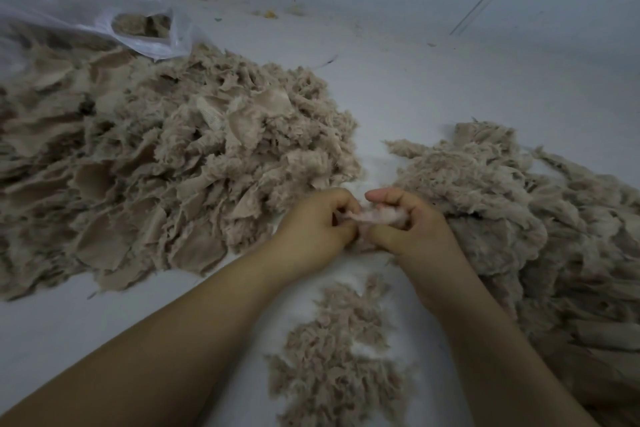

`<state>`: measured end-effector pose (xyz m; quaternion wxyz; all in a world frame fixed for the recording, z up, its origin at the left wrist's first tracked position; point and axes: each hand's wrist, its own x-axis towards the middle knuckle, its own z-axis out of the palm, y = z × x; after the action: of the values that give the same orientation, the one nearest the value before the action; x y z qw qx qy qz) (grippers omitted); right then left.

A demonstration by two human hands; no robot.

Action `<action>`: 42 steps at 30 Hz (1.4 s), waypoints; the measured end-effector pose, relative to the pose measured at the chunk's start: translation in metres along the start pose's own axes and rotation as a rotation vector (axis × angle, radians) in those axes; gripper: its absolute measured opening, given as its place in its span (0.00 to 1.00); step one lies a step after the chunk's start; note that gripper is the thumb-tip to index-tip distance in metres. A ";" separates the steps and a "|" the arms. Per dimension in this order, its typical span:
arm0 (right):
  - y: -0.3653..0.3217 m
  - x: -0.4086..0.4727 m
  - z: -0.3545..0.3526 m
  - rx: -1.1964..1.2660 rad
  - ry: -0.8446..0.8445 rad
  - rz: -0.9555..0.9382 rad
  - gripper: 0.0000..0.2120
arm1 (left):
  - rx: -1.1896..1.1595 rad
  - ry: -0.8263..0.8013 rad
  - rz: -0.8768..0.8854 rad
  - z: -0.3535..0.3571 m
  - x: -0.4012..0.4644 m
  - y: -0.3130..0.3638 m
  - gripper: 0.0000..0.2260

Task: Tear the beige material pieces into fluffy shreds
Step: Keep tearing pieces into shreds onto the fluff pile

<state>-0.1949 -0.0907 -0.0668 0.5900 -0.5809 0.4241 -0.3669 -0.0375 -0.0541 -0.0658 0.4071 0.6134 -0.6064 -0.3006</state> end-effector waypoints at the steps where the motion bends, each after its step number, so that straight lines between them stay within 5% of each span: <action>1: 0.000 -0.001 0.001 -0.039 -0.015 -0.015 0.10 | -0.109 0.014 -0.034 -0.002 0.000 0.002 0.08; 3: -0.001 -0.001 0.004 -0.102 0.024 -0.058 0.03 | -0.225 0.026 -0.079 -0.004 0.000 0.006 0.09; 7: 0.000 0.001 0.002 -0.046 0.101 -0.037 0.16 | -0.305 -0.005 -0.116 -0.008 0.001 0.007 0.12; 16: 0.000 0.002 0.005 -0.034 0.041 -0.040 0.12 | -0.474 0.117 -0.120 -0.008 0.001 0.009 0.17; 21: 0.002 0.001 0.005 0.010 0.029 -0.075 0.19 | -0.477 0.051 -0.078 -0.007 -0.002 0.012 0.16; 29: 0.001 0.001 0.005 0.086 0.102 -0.072 0.16 | -0.431 0.055 -0.106 -0.009 -0.004 0.012 0.24; 34: -0.002 -0.001 0.006 0.045 0.140 -0.068 0.20 | -0.384 -0.098 -0.097 -0.013 -0.003 0.007 0.18; 42: 0.003 0.004 0.002 0.070 0.176 -0.057 0.20 | -0.502 -0.013 -0.188 -0.017 -0.002 0.004 0.16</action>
<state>-0.1913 -0.0933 -0.0704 0.5596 -0.5372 0.4447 -0.4477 -0.0248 -0.0496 -0.0545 0.5129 0.5450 -0.4557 -0.4819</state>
